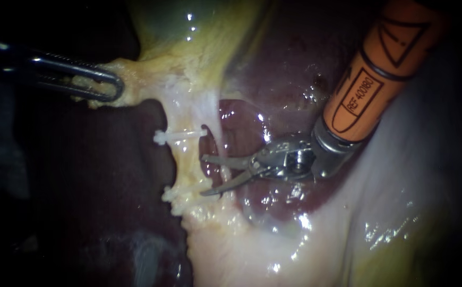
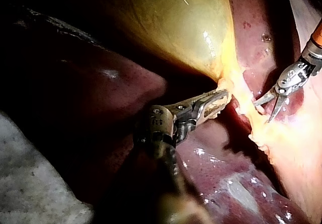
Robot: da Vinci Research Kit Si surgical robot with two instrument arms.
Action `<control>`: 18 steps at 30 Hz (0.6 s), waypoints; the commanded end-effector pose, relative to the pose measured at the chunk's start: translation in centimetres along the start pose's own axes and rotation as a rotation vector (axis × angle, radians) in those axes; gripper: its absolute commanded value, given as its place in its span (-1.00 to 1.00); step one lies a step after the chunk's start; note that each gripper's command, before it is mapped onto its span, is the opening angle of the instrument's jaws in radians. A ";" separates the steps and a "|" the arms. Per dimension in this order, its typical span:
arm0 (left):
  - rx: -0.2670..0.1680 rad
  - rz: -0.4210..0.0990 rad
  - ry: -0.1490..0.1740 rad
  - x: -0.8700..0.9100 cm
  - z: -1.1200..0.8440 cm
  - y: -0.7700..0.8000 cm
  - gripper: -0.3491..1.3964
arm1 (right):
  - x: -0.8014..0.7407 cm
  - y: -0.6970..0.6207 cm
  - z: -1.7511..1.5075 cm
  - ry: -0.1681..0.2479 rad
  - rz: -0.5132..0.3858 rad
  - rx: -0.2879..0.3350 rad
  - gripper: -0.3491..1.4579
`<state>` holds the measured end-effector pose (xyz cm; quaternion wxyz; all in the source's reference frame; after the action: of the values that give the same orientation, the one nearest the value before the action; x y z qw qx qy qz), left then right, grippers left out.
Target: Go to the cutting position left tube
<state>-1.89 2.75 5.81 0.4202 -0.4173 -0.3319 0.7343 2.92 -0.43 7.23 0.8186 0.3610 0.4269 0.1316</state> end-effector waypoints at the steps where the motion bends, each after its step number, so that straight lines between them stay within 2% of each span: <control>1: 0.000 0.000 0.000 0.00 0.00 0.00 -1.00 | 0.01 0.02 0.02 0.000 0.001 -0.001 0.84; 8: 0.001 0.000 0.000 -0.01 0.01 0.00 -1.00 | 0.13 0.09 0.21 0.011 0.011 0.001 0.88; 18: 0.001 0.000 0.001 -0.01 0.02 0.00 -1.00 | 0.19 0.15 0.54 0.014 0.030 0.025 0.84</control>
<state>-1.90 2.75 5.82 0.4204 -0.4175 -0.3312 0.7344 3.50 -0.50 7.43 0.8084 0.3775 0.4291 0.1408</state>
